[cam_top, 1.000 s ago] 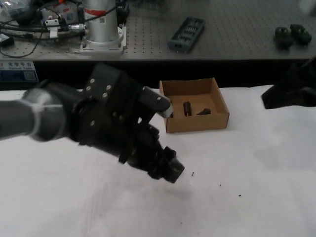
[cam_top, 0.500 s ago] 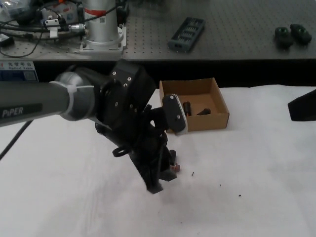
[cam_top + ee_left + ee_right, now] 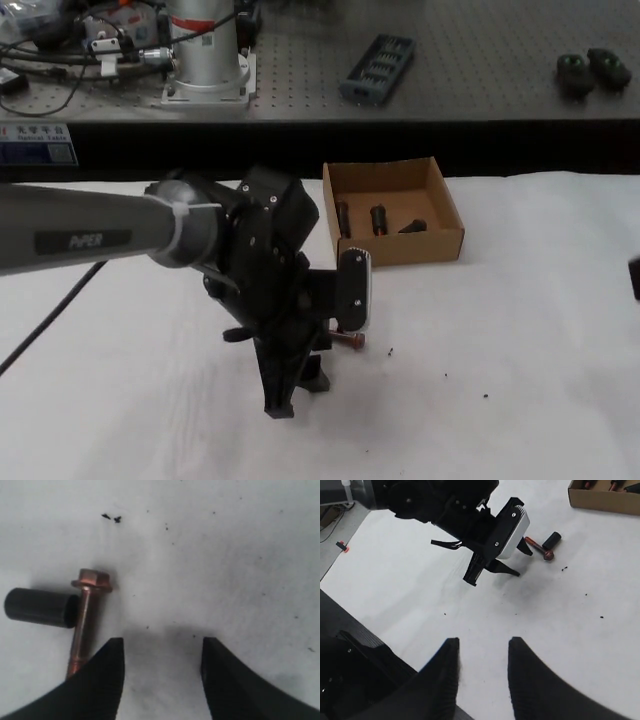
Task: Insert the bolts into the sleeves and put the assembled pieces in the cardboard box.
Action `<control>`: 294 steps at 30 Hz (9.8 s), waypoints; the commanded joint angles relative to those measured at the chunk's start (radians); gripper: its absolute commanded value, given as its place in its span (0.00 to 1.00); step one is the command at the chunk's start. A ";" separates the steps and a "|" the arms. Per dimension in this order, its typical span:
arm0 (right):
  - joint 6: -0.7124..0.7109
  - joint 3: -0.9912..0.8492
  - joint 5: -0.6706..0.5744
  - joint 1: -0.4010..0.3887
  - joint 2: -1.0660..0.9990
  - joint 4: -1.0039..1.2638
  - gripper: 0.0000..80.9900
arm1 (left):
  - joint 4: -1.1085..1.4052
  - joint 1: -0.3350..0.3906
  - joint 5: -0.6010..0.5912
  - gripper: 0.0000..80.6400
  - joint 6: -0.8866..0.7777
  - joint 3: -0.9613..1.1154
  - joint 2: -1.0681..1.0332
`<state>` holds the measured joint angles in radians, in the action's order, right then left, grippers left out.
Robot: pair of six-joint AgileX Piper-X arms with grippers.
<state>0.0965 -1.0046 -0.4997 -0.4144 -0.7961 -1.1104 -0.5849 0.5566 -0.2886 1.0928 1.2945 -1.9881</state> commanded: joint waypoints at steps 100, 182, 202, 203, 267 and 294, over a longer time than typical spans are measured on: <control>0.084 0.179 -0.236 0.005 0.074 0.137 0.32 | -0.250 0.036 0.124 0.23 0.058 0.289 -0.176; 1.020 -0.318 0.364 -0.215 -1.168 0.539 0.41 | -0.368 -0.303 0.155 0.07 -1.132 0.298 0.967; 0.895 -0.491 0.377 -0.212 -1.304 0.478 0.41 | 0.283 -0.300 0.056 0.07 -1.313 -0.389 1.096; 0.878 -0.508 0.377 -0.212 -1.316 0.463 0.41 | 0.334 -0.300 0.060 0.07 -1.329 -0.420 1.096; -0.038 -0.523 0.582 -0.161 -1.140 0.214 0.13 | 1.170 -0.199 -0.011 0.02 -1.749 -0.853 0.830; -0.041 0.343 -0.190 -0.093 -0.409 0.851 0.13 | 1.163 0.025 -0.431 0.01 -1.796 -0.462 0.401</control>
<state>0.0987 -0.6589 -0.5672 -0.5104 -1.2327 -0.2644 0.5597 0.5716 -0.6270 -0.6819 0.8177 -1.5842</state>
